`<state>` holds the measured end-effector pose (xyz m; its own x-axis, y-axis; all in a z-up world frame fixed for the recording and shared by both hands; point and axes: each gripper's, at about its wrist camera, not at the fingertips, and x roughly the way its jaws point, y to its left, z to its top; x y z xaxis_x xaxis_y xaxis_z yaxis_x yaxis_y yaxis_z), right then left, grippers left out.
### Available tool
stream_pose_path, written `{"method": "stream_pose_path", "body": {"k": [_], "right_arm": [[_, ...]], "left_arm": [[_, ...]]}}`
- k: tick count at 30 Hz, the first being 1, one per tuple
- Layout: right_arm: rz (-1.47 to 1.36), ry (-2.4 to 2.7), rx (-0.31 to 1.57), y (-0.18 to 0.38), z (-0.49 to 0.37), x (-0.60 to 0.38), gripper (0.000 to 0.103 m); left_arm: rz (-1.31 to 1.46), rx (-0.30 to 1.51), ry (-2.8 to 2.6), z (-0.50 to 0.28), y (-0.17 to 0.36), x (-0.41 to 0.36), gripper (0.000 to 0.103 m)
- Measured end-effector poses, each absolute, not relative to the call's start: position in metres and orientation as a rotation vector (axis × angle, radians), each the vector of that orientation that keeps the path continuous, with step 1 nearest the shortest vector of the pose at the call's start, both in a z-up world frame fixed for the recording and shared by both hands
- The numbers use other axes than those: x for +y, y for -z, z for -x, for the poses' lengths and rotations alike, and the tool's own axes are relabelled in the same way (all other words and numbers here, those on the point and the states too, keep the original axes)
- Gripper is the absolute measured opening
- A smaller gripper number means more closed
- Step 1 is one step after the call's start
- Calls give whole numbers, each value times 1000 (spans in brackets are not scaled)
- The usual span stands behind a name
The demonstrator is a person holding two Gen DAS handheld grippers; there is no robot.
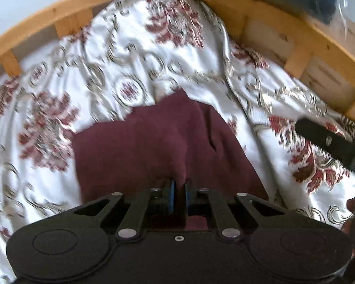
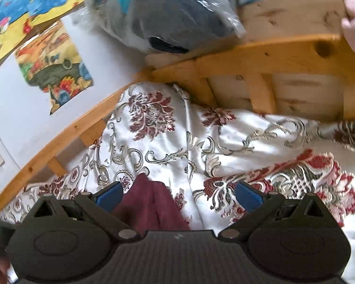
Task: Fold small clothes
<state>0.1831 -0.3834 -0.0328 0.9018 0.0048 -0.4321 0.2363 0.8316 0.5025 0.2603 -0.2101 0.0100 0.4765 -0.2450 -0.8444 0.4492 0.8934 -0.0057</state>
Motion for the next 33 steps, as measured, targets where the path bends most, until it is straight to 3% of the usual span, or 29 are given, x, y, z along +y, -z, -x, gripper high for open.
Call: {"method": "stream_pose_path", "body": {"k": [2,4,6,8,11,15,22,28,31,33], "right_arm": [[-555,113,440,33,-186,-378,103],[-522,106,441,33,-187,-371,103],[-506,99,448,33,-190,-366,103],[-510,101,462,34,-193,-366,103],[-524,101,486,37,-196,-366,103],[-526,34,518,44,-200,-359,103],[-621,-181,412,46,-205,-341,103],[-574,-316,547,58,-250,-313,103],[-490,-299,612,65,-271,-303,87],[-468,-296,639,72,-280,-300,76]], "left_arm": [[-203,976,441,-251,6,-209,12],[-170,937,491,-238,11,-203,22],[-140,897,567,-226,8,-198,58],[-107,835,625,-215,-1,-186,81],[-66,778,706,-201,-18,-170,84],[-58,691,746,-182,-35,-143,99],[-289,662,616,-181,-2,-111,98],[-333,702,562,-187,36,-97,87],[-336,675,559,-187,40,-95,84],[-355,664,553,-189,41,-99,72]]}}
